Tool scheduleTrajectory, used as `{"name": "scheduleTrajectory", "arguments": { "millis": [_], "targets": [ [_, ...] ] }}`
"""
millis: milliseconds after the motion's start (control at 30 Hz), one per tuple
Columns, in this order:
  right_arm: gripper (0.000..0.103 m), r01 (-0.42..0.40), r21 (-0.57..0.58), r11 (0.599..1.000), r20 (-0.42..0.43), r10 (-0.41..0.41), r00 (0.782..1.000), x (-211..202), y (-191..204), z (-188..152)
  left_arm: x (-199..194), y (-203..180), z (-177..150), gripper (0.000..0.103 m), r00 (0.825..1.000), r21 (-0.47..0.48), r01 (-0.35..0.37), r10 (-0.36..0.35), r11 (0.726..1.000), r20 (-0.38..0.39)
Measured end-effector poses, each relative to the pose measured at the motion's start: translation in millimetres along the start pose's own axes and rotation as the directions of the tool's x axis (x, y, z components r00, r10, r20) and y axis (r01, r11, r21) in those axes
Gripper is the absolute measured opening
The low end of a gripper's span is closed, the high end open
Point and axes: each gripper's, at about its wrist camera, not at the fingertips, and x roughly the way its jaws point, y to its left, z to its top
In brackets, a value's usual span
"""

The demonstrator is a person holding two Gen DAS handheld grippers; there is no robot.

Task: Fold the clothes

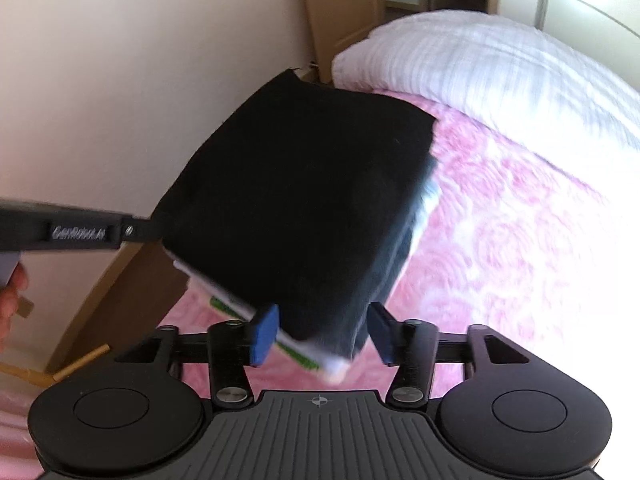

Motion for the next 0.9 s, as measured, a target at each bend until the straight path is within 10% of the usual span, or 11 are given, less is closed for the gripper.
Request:
{"name": "scheduleTrajectory", "arguments": {
  "millis": [400, 900],
  "targets": [
    [0.063, 0.087, 0.038, 0.995, 0.032, -0.088, 0.996, -62.6, 4.6, -14.0, -76.0, -51.5, -23.7, 0.054, 0.980, 0.087, -0.165, 0.154, 0.982, 0.128],
    [0.063, 0.030, -0.096, 0.995, 0.115, -0.019, 0.993, -108.3, -13.3, -36.7, -131.4, -100.8, -54.3, 0.057, 0.936, -0.053, -0.254, 0.260, 0.966, 0.237]
  ]
}}
